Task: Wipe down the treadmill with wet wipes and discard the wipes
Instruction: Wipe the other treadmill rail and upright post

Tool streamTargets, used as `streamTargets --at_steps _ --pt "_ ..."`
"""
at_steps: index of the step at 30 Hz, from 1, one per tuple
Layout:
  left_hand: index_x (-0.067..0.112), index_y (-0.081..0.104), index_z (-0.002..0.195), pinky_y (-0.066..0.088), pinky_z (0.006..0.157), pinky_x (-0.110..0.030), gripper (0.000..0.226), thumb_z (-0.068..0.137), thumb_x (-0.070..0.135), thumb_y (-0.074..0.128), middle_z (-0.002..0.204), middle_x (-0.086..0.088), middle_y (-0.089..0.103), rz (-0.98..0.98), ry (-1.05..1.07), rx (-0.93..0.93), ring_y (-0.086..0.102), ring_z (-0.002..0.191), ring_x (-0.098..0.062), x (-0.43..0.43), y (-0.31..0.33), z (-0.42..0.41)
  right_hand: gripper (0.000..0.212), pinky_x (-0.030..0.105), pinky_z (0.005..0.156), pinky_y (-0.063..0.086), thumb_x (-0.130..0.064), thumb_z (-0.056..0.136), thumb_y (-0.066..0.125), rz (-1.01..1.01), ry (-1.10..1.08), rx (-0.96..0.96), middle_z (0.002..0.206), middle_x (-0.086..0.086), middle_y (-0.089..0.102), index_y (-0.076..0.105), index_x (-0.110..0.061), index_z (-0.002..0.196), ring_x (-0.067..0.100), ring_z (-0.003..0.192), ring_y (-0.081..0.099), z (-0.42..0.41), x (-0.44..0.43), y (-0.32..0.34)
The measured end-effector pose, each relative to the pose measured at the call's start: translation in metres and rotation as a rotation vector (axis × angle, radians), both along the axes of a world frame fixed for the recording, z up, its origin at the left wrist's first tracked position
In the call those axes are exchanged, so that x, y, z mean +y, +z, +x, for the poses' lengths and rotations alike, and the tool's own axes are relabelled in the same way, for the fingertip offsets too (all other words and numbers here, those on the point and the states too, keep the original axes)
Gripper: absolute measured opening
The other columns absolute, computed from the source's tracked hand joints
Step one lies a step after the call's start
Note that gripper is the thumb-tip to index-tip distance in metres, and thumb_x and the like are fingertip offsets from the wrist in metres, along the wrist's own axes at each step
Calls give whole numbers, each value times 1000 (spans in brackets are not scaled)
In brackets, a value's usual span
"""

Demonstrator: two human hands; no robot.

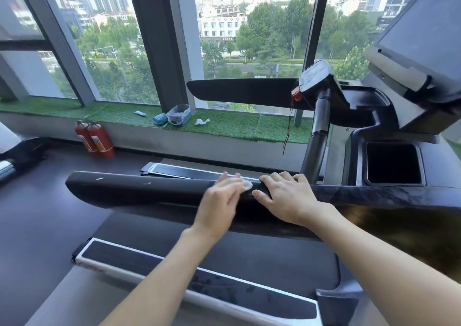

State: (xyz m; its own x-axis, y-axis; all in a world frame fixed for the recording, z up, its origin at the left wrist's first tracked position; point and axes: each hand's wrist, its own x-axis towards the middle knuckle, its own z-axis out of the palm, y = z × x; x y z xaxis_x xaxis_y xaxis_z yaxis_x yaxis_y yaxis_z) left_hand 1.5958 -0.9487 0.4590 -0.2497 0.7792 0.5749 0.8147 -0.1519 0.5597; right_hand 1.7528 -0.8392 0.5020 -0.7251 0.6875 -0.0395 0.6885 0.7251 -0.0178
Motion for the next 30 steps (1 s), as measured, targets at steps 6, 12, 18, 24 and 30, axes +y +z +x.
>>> streamTargets --at_steps 6,12,18,24,30 --pt "9 72 113 29 118 -40 25 94 -1 60 119 -1 71 39 95 152 59 123 -15 -17 -17 -26 59 40 107 25 -65 99 19 -13 0 10 140 -6 49 37 -31 143 17 135 37 2 -1 1" --pt "8 75 105 38 113 -39 23 101 5 52 98 10 71 15 244 -47 65 109 -13 -26 4 -44 59 51 121 8 -60 100 26 -97 -8 6 149 0 43 33 -28 149 21 144 27 -11 -4 11" --pt "26 69 123 10 123 -40 27 103 27 50 126 16 66 -70 128 112 47 136 -12 -3 -8 -24 60 51 120 4 -61 97 32 -31 108 36 152 -7 38 24 -34 151 15 148 19 -35 -21 -1" --pt "20 65 127 19 122 -40 34 105 22 41 129 13 65 -92 60 144 46 138 -14 -7 -12 -41 66 49 120 6 -65 96 31 -16 109 25 153 -8 37 22 -33 153 16 148 18 -34 -16 -5" --pt "15 67 125 15 122 -27 34 104 5 42 129 5 66 -84 172 75 45 138 -16 -23 -10 -76 65 46 121 3 -66 96 32 -29 84 34 153 -9 37 25 -34 152 14 148 18 -32 -15 -3"
